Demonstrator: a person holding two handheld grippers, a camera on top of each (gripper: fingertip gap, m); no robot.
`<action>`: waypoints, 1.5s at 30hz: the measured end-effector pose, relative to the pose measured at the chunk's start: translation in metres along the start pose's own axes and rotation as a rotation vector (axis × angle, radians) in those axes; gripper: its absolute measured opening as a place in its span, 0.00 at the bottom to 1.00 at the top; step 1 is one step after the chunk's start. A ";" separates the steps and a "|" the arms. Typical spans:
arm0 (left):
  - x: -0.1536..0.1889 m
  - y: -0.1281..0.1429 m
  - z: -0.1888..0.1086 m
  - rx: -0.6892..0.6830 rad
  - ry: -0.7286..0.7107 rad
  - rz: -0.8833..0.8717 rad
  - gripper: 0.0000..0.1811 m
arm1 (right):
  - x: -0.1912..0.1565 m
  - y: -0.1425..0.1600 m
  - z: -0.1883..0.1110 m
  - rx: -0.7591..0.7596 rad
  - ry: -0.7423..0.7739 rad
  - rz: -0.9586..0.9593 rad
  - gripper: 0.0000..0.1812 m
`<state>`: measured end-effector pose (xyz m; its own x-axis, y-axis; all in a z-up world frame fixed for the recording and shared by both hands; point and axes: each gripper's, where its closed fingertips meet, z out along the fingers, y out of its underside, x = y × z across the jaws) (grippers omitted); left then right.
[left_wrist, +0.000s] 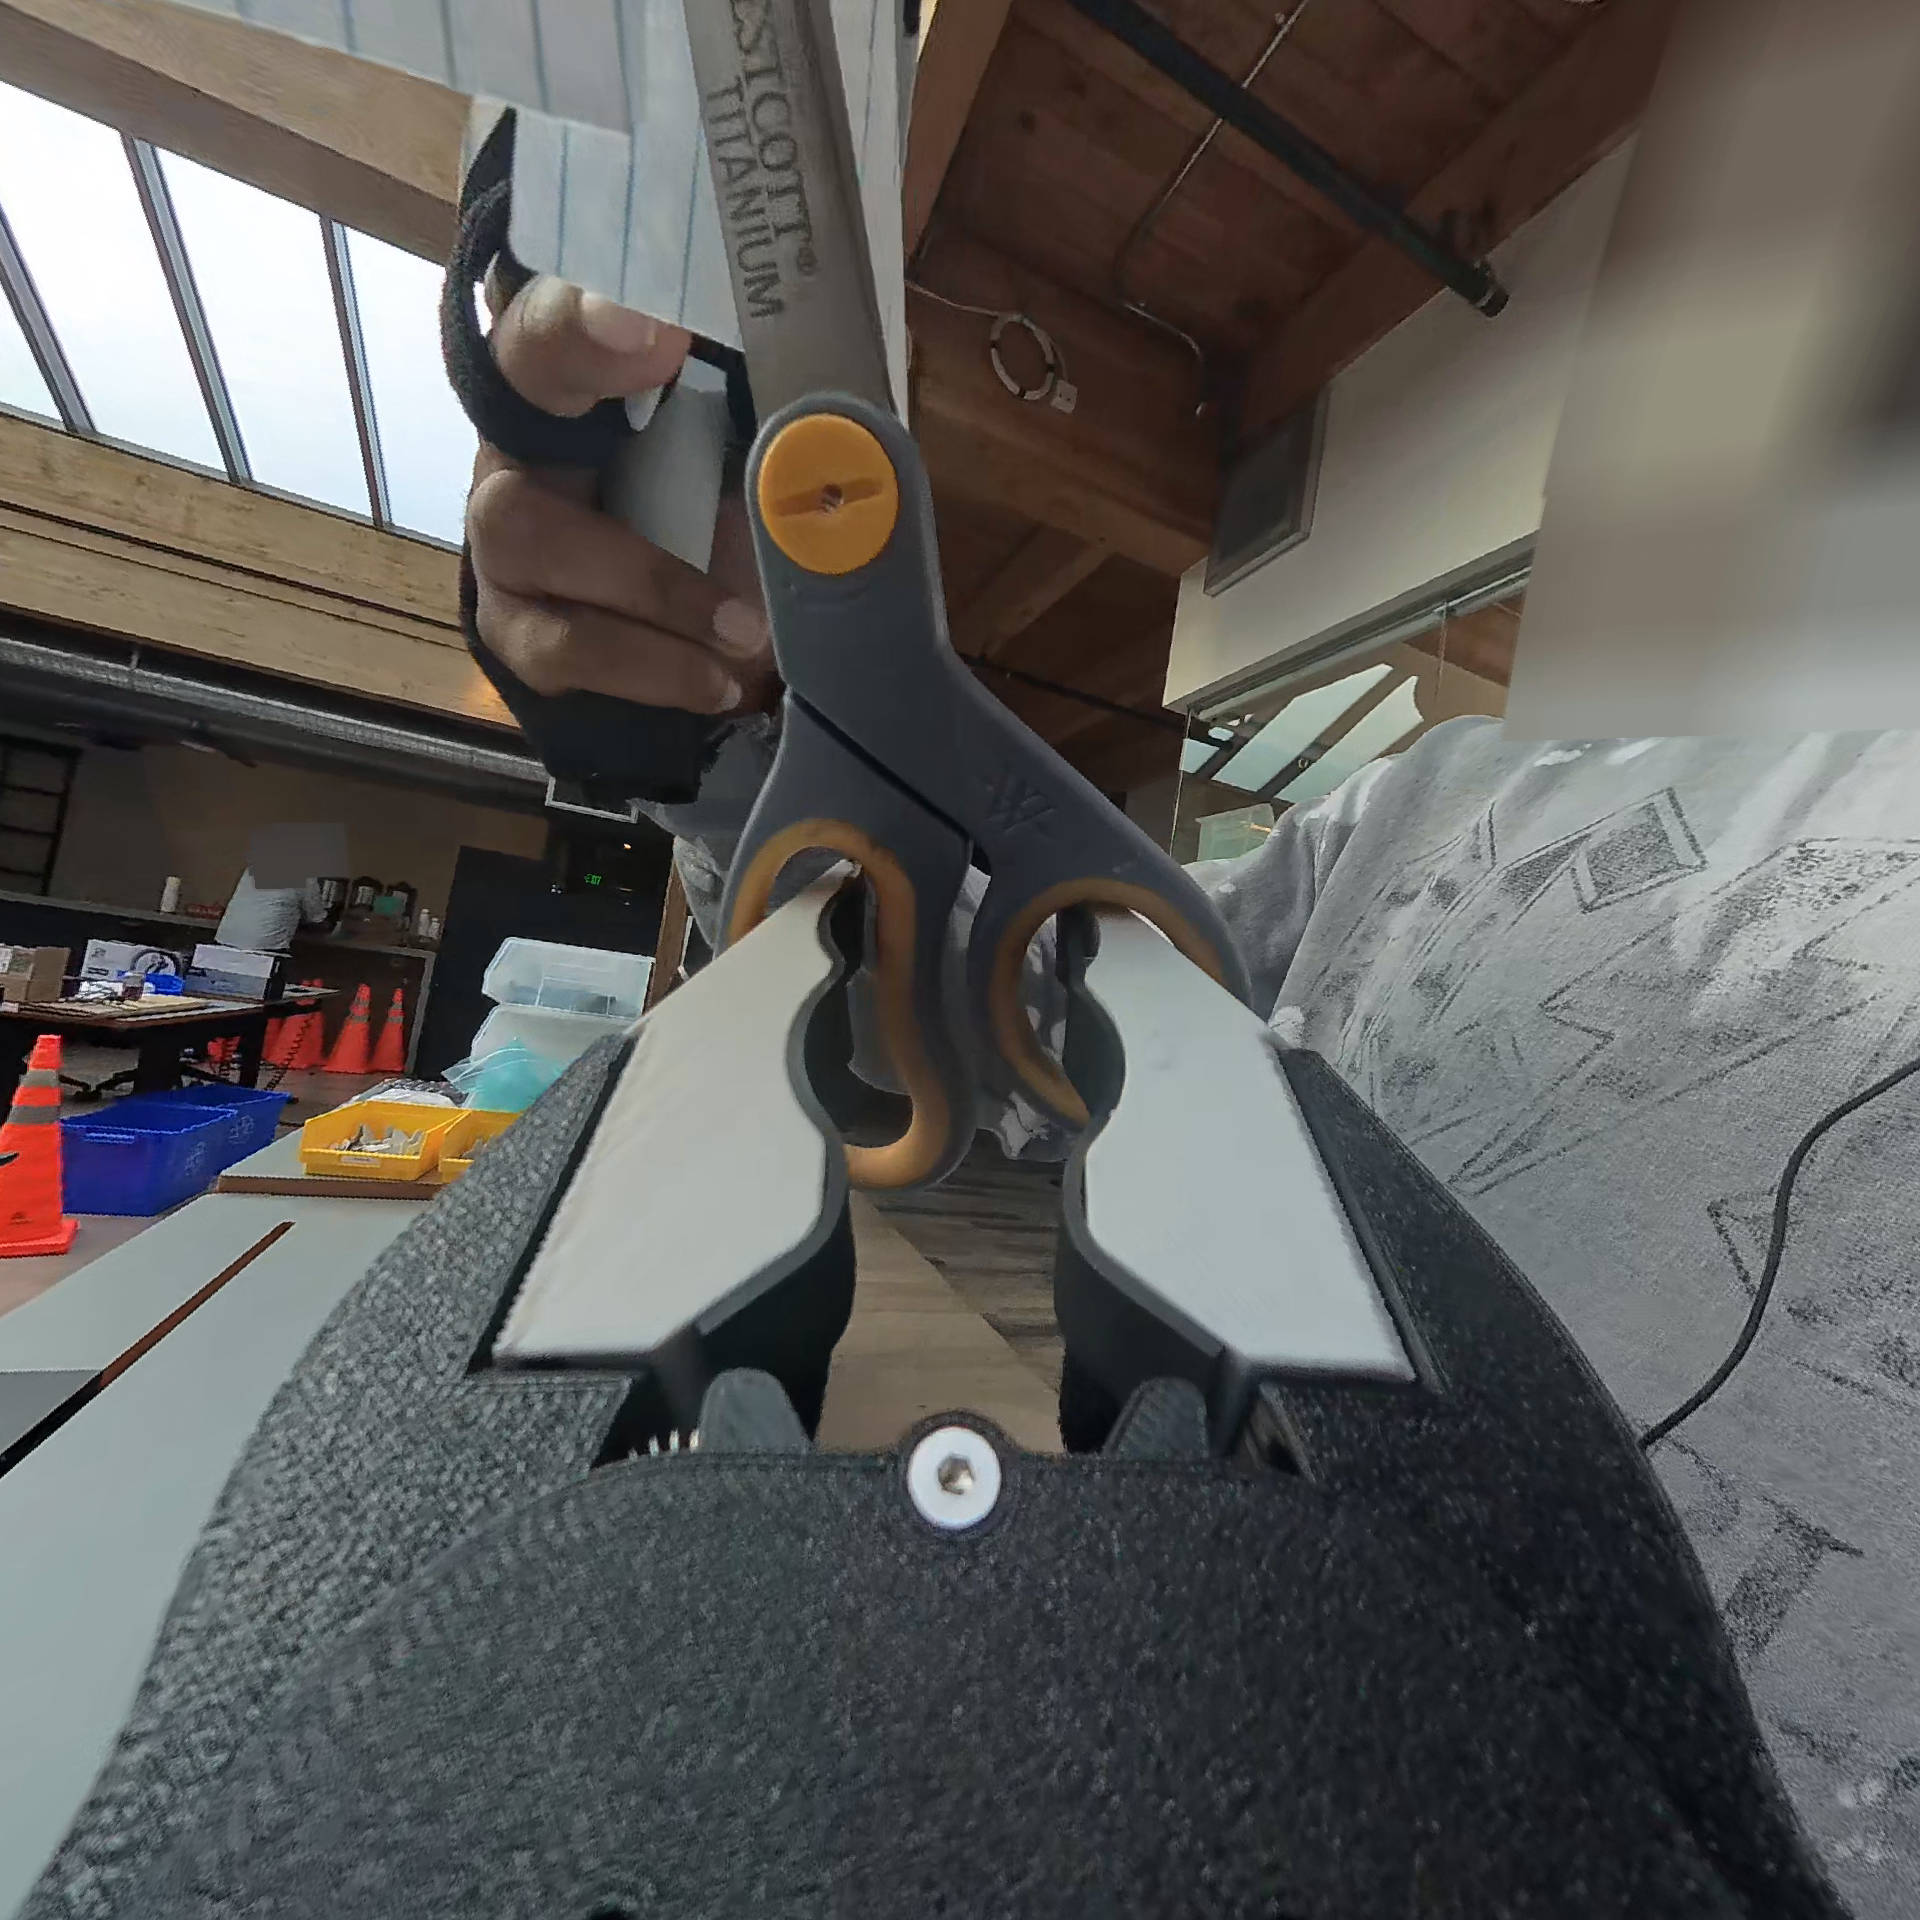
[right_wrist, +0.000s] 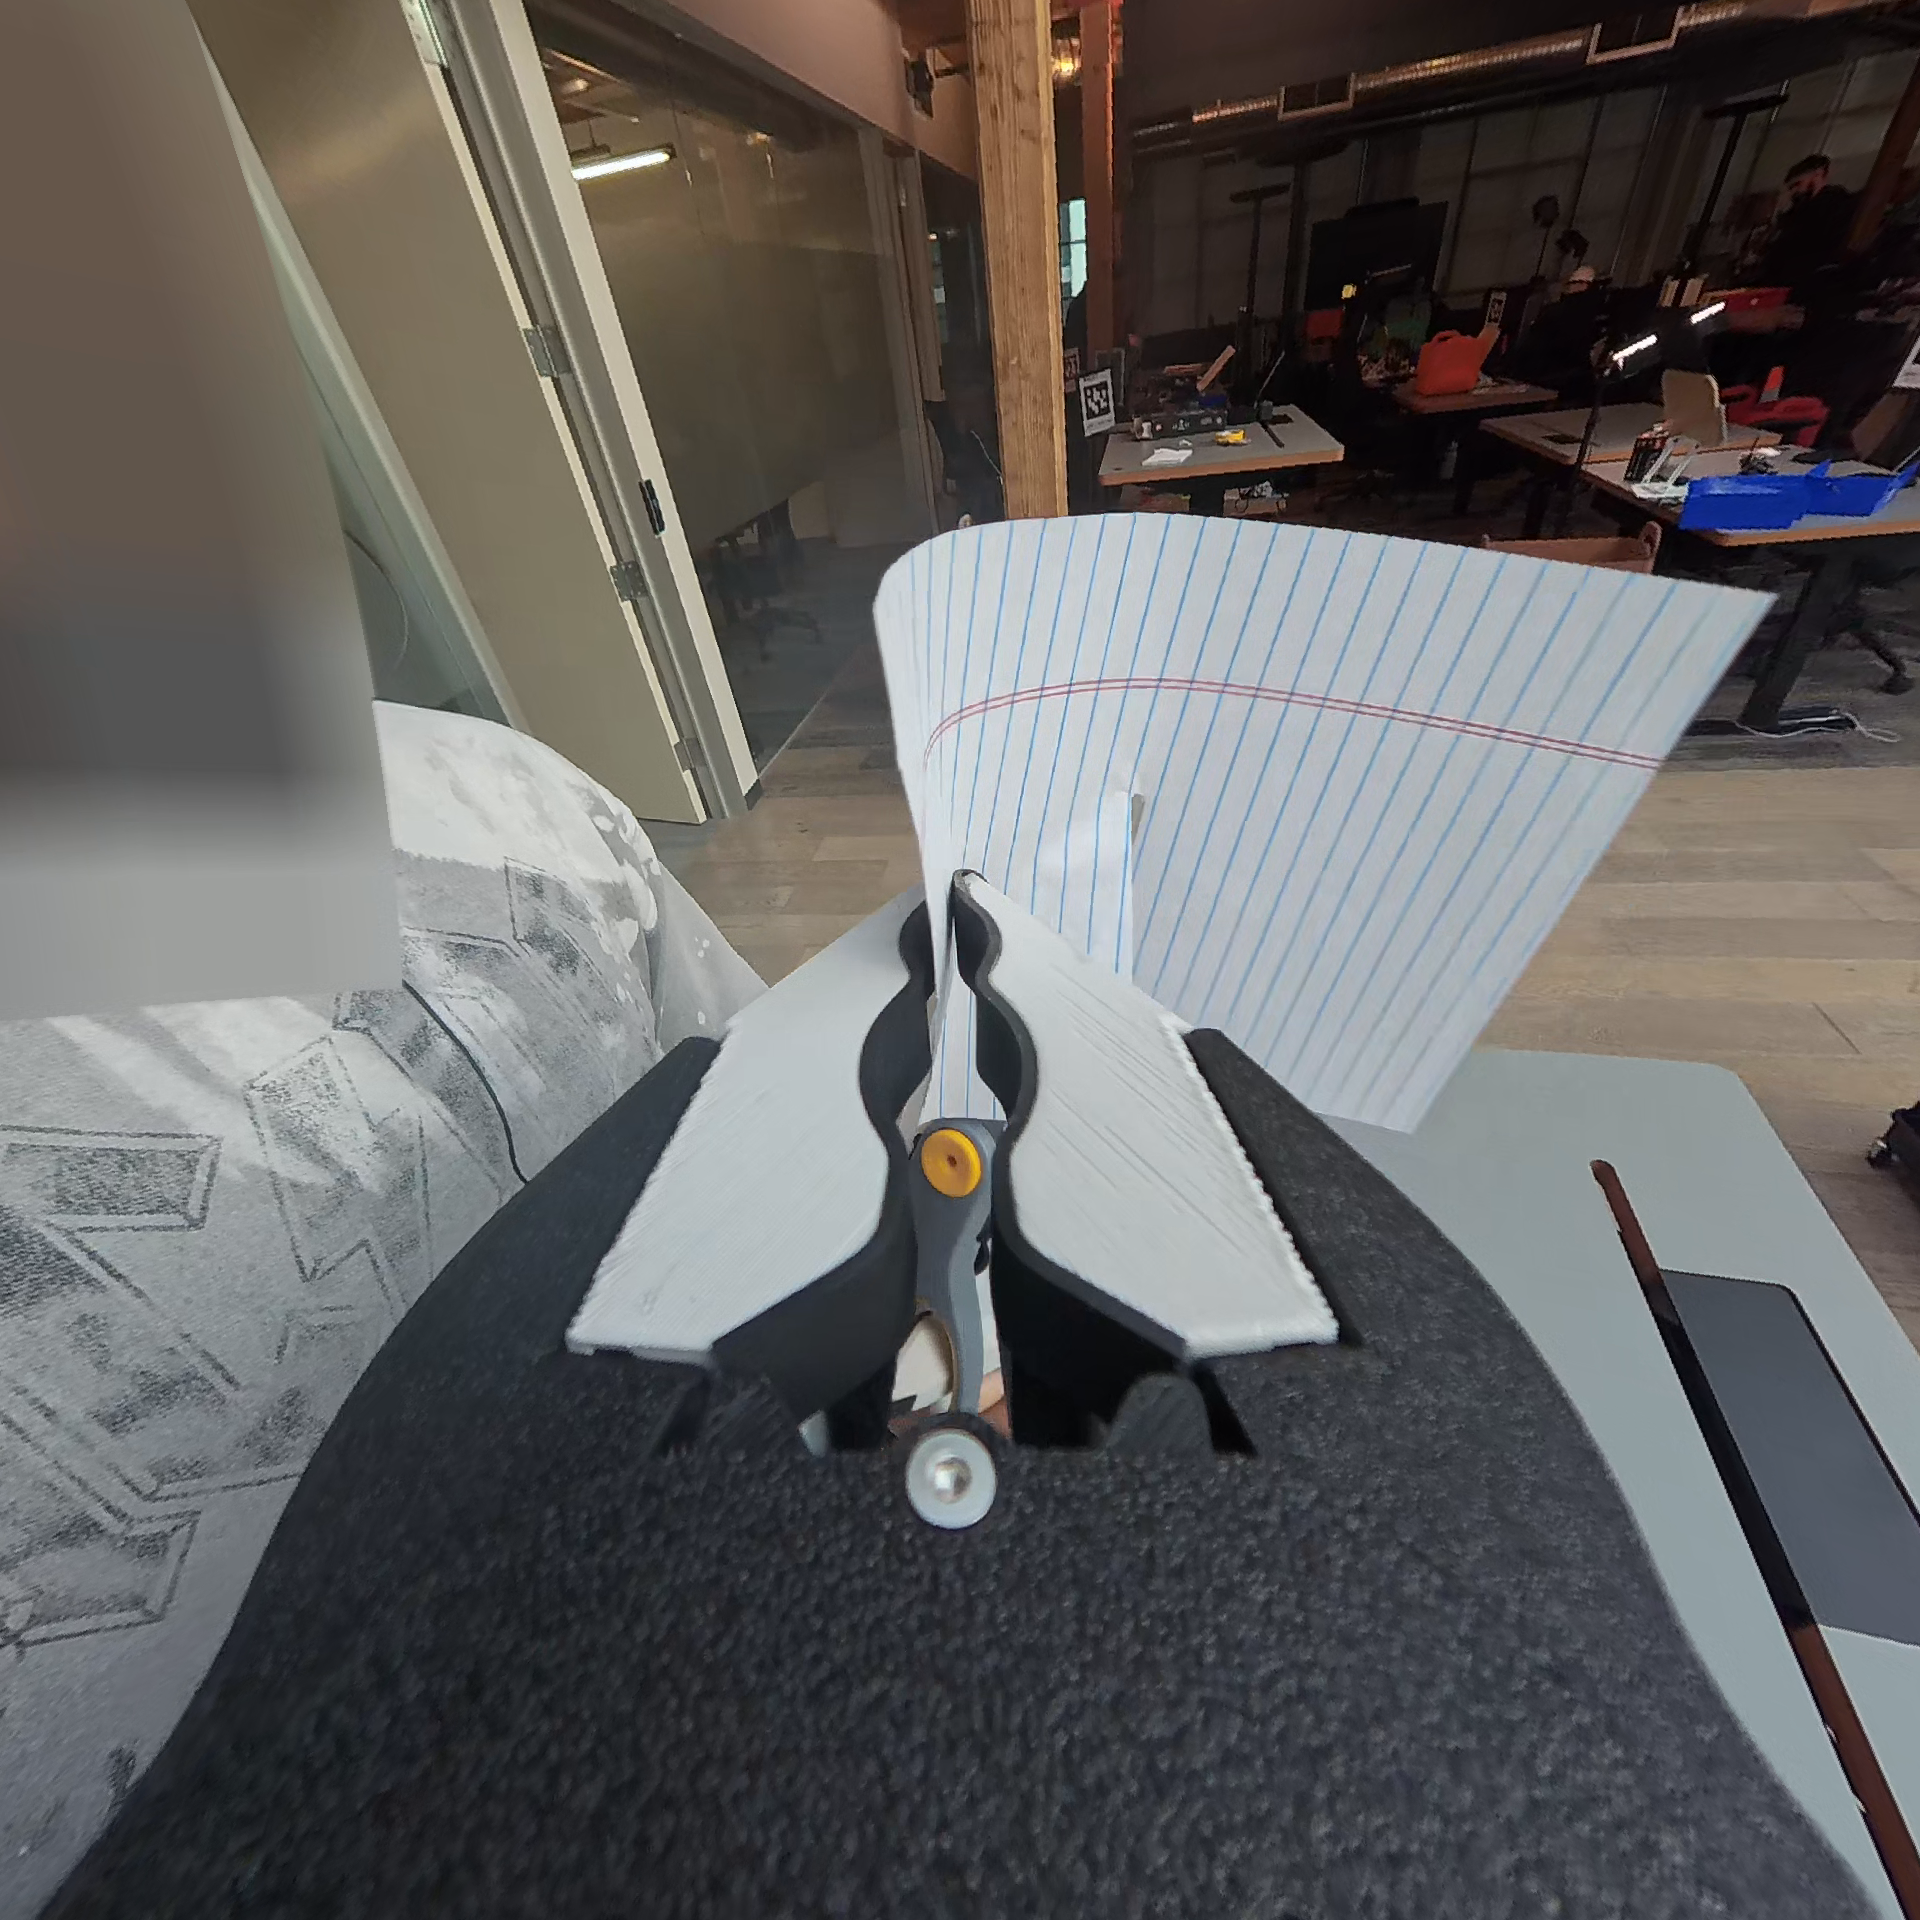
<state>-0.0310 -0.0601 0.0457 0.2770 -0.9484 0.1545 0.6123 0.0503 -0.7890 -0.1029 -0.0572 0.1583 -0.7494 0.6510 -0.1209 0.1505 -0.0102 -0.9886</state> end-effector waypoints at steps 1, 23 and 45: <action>0.003 -0.001 0.000 0.002 0.011 0.000 0.23 | 0.000 -0.001 -0.001 0.002 -0.003 -0.002 0.00; -0.029 0.056 -0.037 -0.485 -0.200 0.092 0.34 | 0.041 -0.002 -0.020 -0.027 0.197 0.158 0.00; -0.054 0.103 -0.057 -0.818 -0.206 -0.028 0.53 | 0.051 0.043 -0.001 -0.184 0.158 0.221 0.00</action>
<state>-0.0253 -0.0220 -0.0781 0.4478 -0.8658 0.2231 -0.0863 -0.2902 -0.9531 -0.1335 -0.0235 0.1096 -0.5786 0.7582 -0.3005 0.4226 -0.0364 -0.9056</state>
